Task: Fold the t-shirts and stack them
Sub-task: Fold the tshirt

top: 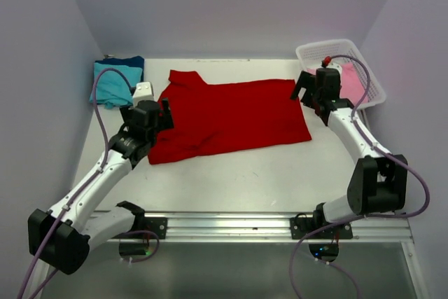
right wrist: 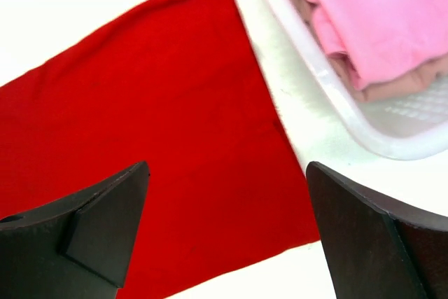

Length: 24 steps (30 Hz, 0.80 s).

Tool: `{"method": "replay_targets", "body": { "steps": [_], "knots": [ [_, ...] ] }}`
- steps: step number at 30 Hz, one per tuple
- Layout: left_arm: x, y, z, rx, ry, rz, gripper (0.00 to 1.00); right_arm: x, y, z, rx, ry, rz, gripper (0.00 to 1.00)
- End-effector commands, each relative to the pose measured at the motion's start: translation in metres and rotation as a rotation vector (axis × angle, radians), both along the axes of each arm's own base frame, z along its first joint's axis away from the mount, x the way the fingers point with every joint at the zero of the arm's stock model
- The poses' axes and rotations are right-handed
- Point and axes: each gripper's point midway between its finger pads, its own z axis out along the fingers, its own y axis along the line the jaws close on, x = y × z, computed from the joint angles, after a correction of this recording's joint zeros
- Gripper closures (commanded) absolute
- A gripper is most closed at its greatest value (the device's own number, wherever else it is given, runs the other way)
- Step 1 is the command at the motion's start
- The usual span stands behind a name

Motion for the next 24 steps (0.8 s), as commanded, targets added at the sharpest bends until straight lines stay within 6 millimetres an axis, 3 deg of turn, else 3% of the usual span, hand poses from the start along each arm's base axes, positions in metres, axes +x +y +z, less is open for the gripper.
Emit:
{"method": "replay_targets", "body": {
  "steps": [1, 6, 7, 8, 9, 10, 13, 14, 24],
  "knots": [
    [0.0, -0.017, 0.007, -0.083, -0.031, -0.083, 0.0, -0.01, 0.02, 0.007, -0.042, -0.025, 0.096, 0.01],
    [-0.017, -0.05, -0.025, -0.224, 0.079, -0.21, 0.0, -0.034, 0.039, -0.013, -0.044, 0.032, 0.154, 0.04],
    [-0.022, -0.055, -0.037, -0.258, 0.112, -0.212, 0.11, -0.039, 0.039, -0.019, -0.035, 0.061, 0.143, 0.12],
    [-0.026, -0.065, -0.045, -0.297, 0.14, -0.251, 0.17, -0.042, 0.04, -0.025, -0.028, 0.08, 0.149, 0.62],
    [-0.028, -0.07, -0.054, -0.317, 0.161, -0.267, 0.26, -0.044, 0.04, -0.031, -0.03, 0.101, 0.148, 1.0],
    [-0.029, -0.075, -0.065, -0.349, 0.17, -0.277, 0.53, -0.049, 0.038, -0.041, -0.023, 0.147, 0.129, 1.0],
    [-0.031, -0.088, -0.084, -0.403, 0.181, -0.316, 0.94, -0.053, 0.039, -0.054, -0.01, 0.186, 0.121, 1.0],
    [-0.03, -0.087, -0.087, -0.405, 0.175, -0.309, 1.0, -0.055, 0.039, -0.059, -0.014, 0.198, 0.12, 1.0],
    [-0.026, -0.071, -0.13, -0.364, 0.221, -0.183, 1.0, -0.061, 0.028, -0.1, -0.062, 0.316, 0.069, 1.0]
  ]
}}
